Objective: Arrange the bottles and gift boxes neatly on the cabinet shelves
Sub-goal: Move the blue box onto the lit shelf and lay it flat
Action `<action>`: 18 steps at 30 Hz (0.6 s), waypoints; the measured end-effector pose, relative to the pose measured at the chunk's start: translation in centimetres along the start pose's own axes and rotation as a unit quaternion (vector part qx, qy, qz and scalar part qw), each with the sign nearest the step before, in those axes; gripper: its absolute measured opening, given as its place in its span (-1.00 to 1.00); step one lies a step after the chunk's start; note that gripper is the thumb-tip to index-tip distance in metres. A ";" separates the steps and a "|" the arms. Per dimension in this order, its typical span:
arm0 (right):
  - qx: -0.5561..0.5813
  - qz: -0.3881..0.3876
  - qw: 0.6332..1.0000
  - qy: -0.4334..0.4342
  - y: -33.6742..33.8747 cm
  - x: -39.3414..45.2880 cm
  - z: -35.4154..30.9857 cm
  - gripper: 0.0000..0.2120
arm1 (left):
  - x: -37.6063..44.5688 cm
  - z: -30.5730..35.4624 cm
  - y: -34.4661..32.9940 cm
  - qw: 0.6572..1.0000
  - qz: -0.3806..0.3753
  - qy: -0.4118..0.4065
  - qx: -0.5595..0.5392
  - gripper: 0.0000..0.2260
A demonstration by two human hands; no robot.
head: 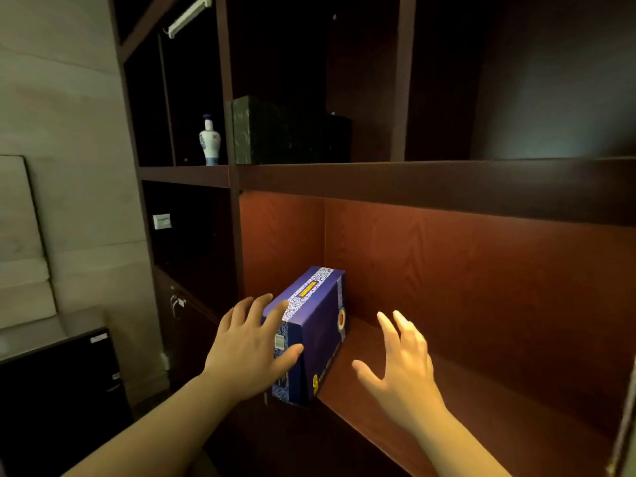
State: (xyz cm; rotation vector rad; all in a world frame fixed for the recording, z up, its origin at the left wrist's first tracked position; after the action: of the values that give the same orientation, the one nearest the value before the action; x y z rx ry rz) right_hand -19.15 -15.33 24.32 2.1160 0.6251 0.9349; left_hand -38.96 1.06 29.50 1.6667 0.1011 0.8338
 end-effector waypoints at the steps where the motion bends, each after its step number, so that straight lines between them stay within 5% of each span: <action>1: 0.006 -0.011 1.000 -0.003 -1.2 1.4 0.0 -0.17 | 1.1 -0.8 -1.1 1.000 -0.010 0.006 -0.001 -0.23; 11: -0.041 -0.060 0.997 -0.030 -12.7 11.9 -0.8 -0.14 | 11.8 -9.4 -12.1 0.998 -0.058 -0.024 -0.026 -0.17; 15: -0.053 -0.132 0.988 -0.055 -17.2 14.3 -1.5 -0.25 | 18.0 -11.6 -16.7 0.977 -0.124 0.002 -0.175 -0.11; 18: -0.017 -0.153 0.984 -0.092 -19.2 14.9 -1.0 -0.35 | 21.9 -11.4 -19.9 0.928 -0.223 0.026 -0.297 -0.03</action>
State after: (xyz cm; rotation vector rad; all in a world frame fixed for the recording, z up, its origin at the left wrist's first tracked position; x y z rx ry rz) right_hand -13.35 6.83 16.15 1.9762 0.8053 0.5692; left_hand -21.95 26.90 22.45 0.9928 0.2308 0.4891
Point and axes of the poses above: each hand's wrist, its own x-axis towards the middle knuckle, its own y-axis out of the back of the hand, z = x × y, the point moved 4 cm from there along x, towards the middle knuckle, and after that the axes turned 3 degrees about -y, right-handed, at the moved point
